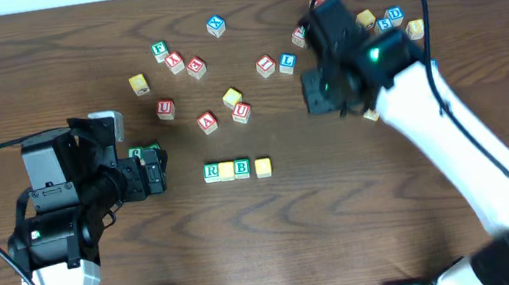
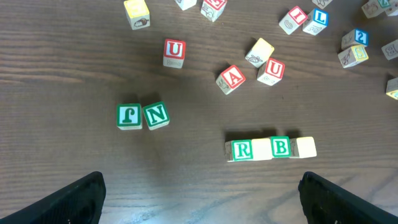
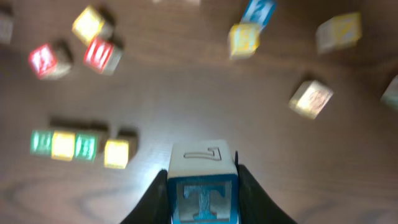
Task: Spell out ROBOT
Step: 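Lift the T block and carry it toward the right end of the row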
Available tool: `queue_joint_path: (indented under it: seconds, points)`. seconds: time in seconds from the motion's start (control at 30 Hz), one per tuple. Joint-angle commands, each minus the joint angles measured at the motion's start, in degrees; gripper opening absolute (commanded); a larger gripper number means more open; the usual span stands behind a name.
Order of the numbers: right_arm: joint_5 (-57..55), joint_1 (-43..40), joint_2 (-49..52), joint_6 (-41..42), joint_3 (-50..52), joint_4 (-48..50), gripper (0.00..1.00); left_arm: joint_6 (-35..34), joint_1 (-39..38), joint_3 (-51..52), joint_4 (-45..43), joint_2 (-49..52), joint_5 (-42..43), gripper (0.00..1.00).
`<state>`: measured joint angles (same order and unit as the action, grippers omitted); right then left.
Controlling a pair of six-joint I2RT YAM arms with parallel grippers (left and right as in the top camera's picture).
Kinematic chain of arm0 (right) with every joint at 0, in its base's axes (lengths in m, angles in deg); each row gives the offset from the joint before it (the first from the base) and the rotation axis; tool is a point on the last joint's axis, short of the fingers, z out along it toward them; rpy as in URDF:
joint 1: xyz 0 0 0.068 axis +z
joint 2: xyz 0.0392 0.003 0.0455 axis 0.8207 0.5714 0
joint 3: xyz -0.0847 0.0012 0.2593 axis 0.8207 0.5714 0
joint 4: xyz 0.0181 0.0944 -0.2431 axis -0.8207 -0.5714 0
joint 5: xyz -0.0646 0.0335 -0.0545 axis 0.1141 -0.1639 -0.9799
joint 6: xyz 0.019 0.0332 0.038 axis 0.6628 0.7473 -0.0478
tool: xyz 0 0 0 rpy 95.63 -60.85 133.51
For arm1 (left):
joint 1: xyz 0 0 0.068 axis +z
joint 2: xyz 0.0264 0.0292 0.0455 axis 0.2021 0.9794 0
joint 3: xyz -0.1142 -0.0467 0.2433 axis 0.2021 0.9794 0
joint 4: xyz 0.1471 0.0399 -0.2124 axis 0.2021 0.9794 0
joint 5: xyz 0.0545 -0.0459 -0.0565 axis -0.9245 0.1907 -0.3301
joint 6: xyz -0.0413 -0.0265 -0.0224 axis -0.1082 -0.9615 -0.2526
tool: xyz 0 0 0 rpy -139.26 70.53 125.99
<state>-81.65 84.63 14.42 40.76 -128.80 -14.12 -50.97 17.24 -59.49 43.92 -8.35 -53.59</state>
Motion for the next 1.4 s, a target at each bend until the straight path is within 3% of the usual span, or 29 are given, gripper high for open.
queue_joint_path:
  seconds: [0.0,0.23,0.53,0.97,1.37]
  points:
    - [-5.0,5.4,-4.9,7.0,7.8,1.9,0.01,0.7,0.2,-0.2,0.2,-0.1,0.1,0.97]
    - [-7.1,10.0,-6.3,15.8,20.5,9.6,0.01,0.7,0.2,-0.2,0.2,-0.1,0.1,0.98]
    - [-7.1,10.1,-6.3,20.5,30.1,21.0,0.01,0.7,0.2,-0.2,0.2,-0.1,0.1,0.97]
    - [-7.0,11.7,-6.1,21.1,37.9,32.3,0.01,0.7,0.2,-0.2,0.2,-0.1,0.1,0.97]
    - [-7.0,14.8,-5.4,21.4,39.0,35.7,0.01,0.7,0.2,-0.2,0.2,-0.1,0.1,0.98]
